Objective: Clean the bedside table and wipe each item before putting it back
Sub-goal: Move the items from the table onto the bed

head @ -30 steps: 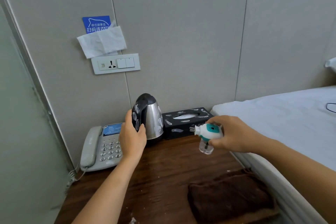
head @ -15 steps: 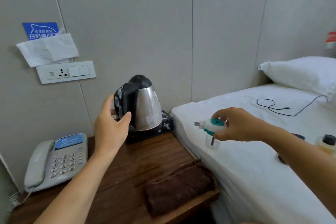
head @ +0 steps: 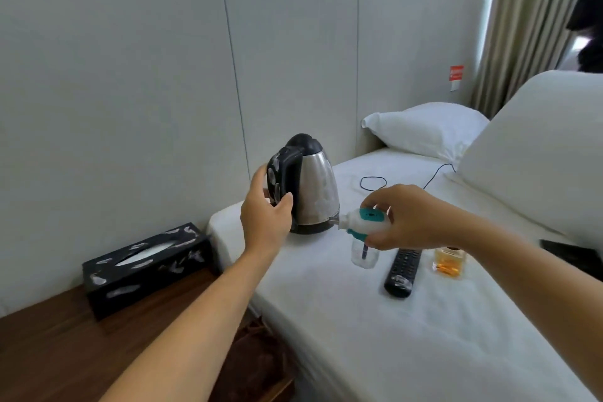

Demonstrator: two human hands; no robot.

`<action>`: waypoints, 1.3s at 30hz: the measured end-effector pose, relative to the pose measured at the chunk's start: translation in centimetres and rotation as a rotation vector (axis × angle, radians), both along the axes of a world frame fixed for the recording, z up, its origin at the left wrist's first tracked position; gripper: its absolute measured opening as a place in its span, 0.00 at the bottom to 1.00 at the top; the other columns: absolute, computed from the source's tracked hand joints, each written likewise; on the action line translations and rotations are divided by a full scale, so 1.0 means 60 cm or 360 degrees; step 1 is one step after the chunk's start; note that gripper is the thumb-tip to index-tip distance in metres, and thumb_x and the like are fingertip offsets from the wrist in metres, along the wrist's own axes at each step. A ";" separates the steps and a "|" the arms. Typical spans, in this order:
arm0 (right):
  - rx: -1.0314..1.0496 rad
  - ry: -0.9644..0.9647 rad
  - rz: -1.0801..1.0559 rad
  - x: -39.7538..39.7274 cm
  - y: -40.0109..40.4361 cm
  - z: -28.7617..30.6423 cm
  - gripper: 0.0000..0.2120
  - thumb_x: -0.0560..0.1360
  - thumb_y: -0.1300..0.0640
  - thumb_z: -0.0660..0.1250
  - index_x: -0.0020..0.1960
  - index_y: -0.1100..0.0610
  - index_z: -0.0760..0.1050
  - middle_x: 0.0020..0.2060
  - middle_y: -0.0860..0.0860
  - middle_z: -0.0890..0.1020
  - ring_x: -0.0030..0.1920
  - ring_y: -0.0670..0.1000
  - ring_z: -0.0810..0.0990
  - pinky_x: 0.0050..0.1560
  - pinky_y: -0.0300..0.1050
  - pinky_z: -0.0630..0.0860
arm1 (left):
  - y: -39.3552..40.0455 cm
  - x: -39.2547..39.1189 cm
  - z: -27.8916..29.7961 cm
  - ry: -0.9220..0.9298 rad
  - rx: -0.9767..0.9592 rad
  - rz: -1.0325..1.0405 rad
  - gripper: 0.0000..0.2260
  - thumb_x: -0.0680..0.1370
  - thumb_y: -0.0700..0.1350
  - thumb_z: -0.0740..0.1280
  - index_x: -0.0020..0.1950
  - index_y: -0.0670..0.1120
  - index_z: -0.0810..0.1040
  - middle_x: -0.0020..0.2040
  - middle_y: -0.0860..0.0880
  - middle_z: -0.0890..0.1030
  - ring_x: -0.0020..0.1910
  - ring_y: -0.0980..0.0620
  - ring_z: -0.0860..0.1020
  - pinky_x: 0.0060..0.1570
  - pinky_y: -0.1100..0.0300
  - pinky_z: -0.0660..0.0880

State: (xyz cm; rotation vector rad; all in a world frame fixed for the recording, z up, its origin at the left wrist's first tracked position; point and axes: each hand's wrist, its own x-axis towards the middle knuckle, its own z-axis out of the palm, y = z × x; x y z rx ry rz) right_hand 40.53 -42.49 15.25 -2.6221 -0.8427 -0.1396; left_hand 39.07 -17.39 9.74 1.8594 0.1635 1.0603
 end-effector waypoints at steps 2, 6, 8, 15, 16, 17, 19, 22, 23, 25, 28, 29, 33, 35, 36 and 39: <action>0.0009 -0.0016 -0.0013 0.016 -0.008 -0.004 0.22 0.67 0.46 0.77 0.59 0.47 0.80 0.48 0.44 0.81 0.46 0.44 0.80 0.48 0.42 0.79 | -0.030 0.043 -0.001 0.0016 0.0012 -0.0053 0.28 0.78 0.41 0.72 0.76 0.53 0.70 0.49 0.57 0.79 0.45 0.60 0.77 0.52 0.56 0.80; -0.0003 -0.0045 -0.0048 0.051 -0.012 -0.017 0.23 0.67 0.46 0.77 0.61 0.49 0.79 0.48 0.44 0.80 0.47 0.47 0.78 0.47 0.42 0.77 | -0.077 0.109 -0.016 0.0084 0.0010 -0.0128 0.28 0.79 0.41 0.72 0.78 0.52 0.68 0.56 0.58 0.76 0.47 0.59 0.76 0.54 0.62 0.76; -0.0008 -0.0047 -0.0074 0.064 -0.014 -0.022 0.23 0.67 0.47 0.77 0.60 0.49 0.79 0.47 0.45 0.80 0.45 0.46 0.78 0.44 0.41 0.77 | -0.089 0.126 -0.028 0.0111 0.0024 -0.0147 0.28 0.80 0.41 0.72 0.78 0.52 0.68 0.58 0.57 0.76 0.51 0.57 0.75 0.56 0.61 0.75; -0.0042 0.0004 -0.0100 0.071 -0.033 -0.023 0.24 0.68 0.48 0.78 0.62 0.50 0.80 0.49 0.45 0.81 0.42 0.44 0.79 0.41 0.37 0.76 | -0.073 0.128 -0.030 0.0323 0.0095 -0.0205 0.38 0.75 0.52 0.78 0.79 0.52 0.61 0.67 0.46 0.75 0.63 0.48 0.76 0.66 0.52 0.76; -0.0050 0.0000 -0.0114 0.067 -0.041 -0.016 0.24 0.68 0.48 0.78 0.62 0.50 0.80 0.50 0.45 0.81 0.43 0.45 0.79 0.42 0.37 0.76 | -0.074 0.118 -0.029 0.0332 0.0141 -0.0165 0.42 0.74 0.54 0.79 0.81 0.52 0.58 0.73 0.46 0.70 0.70 0.47 0.72 0.67 0.55 0.72; -0.0051 -0.0001 -0.0132 0.061 -0.050 -0.008 0.23 0.68 0.48 0.78 0.62 0.50 0.80 0.50 0.45 0.82 0.44 0.45 0.80 0.42 0.37 0.77 | -0.076 0.104 -0.028 0.0262 0.0206 -0.0127 0.43 0.73 0.54 0.79 0.81 0.52 0.58 0.75 0.47 0.67 0.73 0.48 0.68 0.67 0.57 0.69; -0.0037 0.0028 -0.0190 0.045 -0.076 0.009 0.21 0.67 0.48 0.78 0.59 0.49 0.80 0.49 0.44 0.83 0.42 0.46 0.82 0.41 0.40 0.80 | -0.088 0.068 -0.029 -0.0002 0.0370 -0.0179 0.35 0.74 0.51 0.77 0.76 0.52 0.64 0.70 0.52 0.69 0.70 0.51 0.69 0.65 0.58 0.71; -0.0050 0.0063 -0.0293 0.016 -0.125 0.025 0.21 0.65 0.46 0.78 0.58 0.46 0.80 0.45 0.42 0.83 0.40 0.48 0.84 0.45 0.47 0.83 | -0.115 0.020 -0.028 -0.0008 0.0531 -0.0582 0.25 0.76 0.46 0.75 0.70 0.57 0.70 0.64 0.58 0.74 0.63 0.59 0.73 0.57 0.63 0.74; -0.0081 0.0066 -0.0319 0.006 -0.142 0.027 0.21 0.65 0.46 0.78 0.57 0.45 0.81 0.45 0.43 0.83 0.41 0.47 0.83 0.45 0.46 0.82 | -0.126 0.008 -0.026 0.0092 0.0554 -0.0732 0.25 0.76 0.46 0.75 0.69 0.58 0.70 0.64 0.58 0.75 0.63 0.60 0.74 0.55 0.66 0.74; -0.0168 0.0071 -0.0363 -0.014 -0.173 0.027 0.20 0.66 0.47 0.78 0.57 0.45 0.80 0.47 0.43 0.82 0.43 0.45 0.81 0.45 0.44 0.80 | -0.147 -0.008 -0.027 0.0287 0.0618 -0.0963 0.27 0.76 0.48 0.77 0.70 0.61 0.69 0.66 0.60 0.74 0.64 0.63 0.73 0.55 0.69 0.72; -0.0278 0.0157 -0.0442 -0.033 -0.215 0.014 0.21 0.68 0.49 0.78 0.60 0.44 0.79 0.50 0.43 0.82 0.45 0.45 0.80 0.47 0.43 0.79 | -0.179 -0.021 -0.033 0.0472 0.0748 -0.1114 0.31 0.74 0.51 0.78 0.73 0.61 0.67 0.68 0.60 0.73 0.67 0.62 0.72 0.61 0.62 0.73; -0.0288 0.0183 -0.0464 -0.037 -0.227 0.007 0.21 0.68 0.50 0.78 0.60 0.44 0.79 0.51 0.43 0.82 0.45 0.45 0.80 0.47 0.42 0.78 | -0.188 -0.024 -0.035 0.0522 0.0786 -0.1132 0.33 0.74 0.52 0.78 0.75 0.61 0.66 0.69 0.59 0.72 0.67 0.61 0.71 0.63 0.58 0.74; -0.0251 0.0254 -0.0480 -0.042 -0.253 -0.022 0.23 0.70 0.52 0.77 0.64 0.47 0.79 0.54 0.44 0.81 0.46 0.44 0.79 0.44 0.37 0.74 | -0.214 -0.037 -0.044 0.0644 0.0865 -0.1164 0.37 0.73 0.55 0.78 0.77 0.62 0.64 0.71 0.58 0.71 0.69 0.60 0.70 0.69 0.53 0.73; -0.0203 0.0278 -0.0480 -0.042 -0.256 -0.031 0.24 0.70 0.53 0.77 0.65 0.47 0.78 0.55 0.45 0.82 0.48 0.46 0.79 0.46 0.38 0.75 | -0.219 -0.044 -0.047 0.0673 0.0888 -0.1158 0.37 0.72 0.55 0.78 0.77 0.62 0.63 0.72 0.57 0.71 0.70 0.59 0.69 0.69 0.52 0.72; -0.0185 0.0286 -0.0484 -0.041 -0.256 -0.033 0.24 0.70 0.53 0.77 0.66 0.47 0.78 0.56 0.46 0.82 0.49 0.47 0.80 0.48 0.39 0.76 | -0.220 -0.047 -0.048 0.0682 0.0897 -0.1150 0.38 0.72 0.55 0.78 0.77 0.62 0.63 0.73 0.57 0.70 0.71 0.59 0.69 0.70 0.52 0.72; -0.0208 0.0297 -0.0482 -0.041 -0.252 -0.033 0.29 0.69 0.50 0.78 0.69 0.45 0.75 0.59 0.46 0.81 0.53 0.49 0.80 0.56 0.44 0.77 | -0.217 -0.052 -0.049 0.0690 0.0904 -0.1113 0.38 0.72 0.55 0.78 0.78 0.62 0.62 0.73 0.57 0.70 0.72 0.58 0.68 0.70 0.53 0.72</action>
